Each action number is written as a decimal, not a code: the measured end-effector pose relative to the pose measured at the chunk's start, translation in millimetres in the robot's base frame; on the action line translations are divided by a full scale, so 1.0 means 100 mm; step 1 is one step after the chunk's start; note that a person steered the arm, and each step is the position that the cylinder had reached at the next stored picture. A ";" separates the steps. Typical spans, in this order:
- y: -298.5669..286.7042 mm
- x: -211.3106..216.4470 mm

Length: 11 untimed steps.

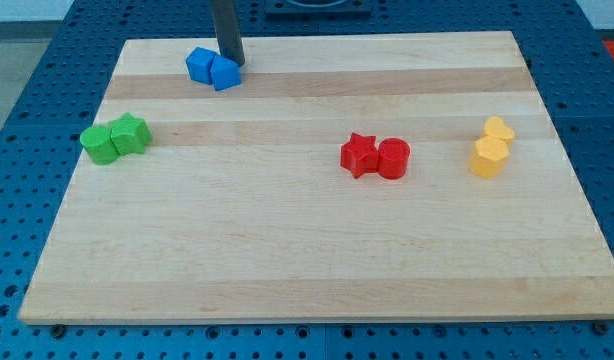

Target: Push the blue cube slightly into the blue triangle

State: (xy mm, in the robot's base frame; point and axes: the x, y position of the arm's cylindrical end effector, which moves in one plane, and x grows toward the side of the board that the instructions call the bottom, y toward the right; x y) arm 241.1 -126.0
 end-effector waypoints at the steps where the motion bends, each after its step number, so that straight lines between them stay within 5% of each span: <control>1: -0.02 -0.37; 3: -0.92 -0.42; 6: -0.83 0.36; 11: -0.82 0.02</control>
State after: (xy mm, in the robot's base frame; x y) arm 242.9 -208.4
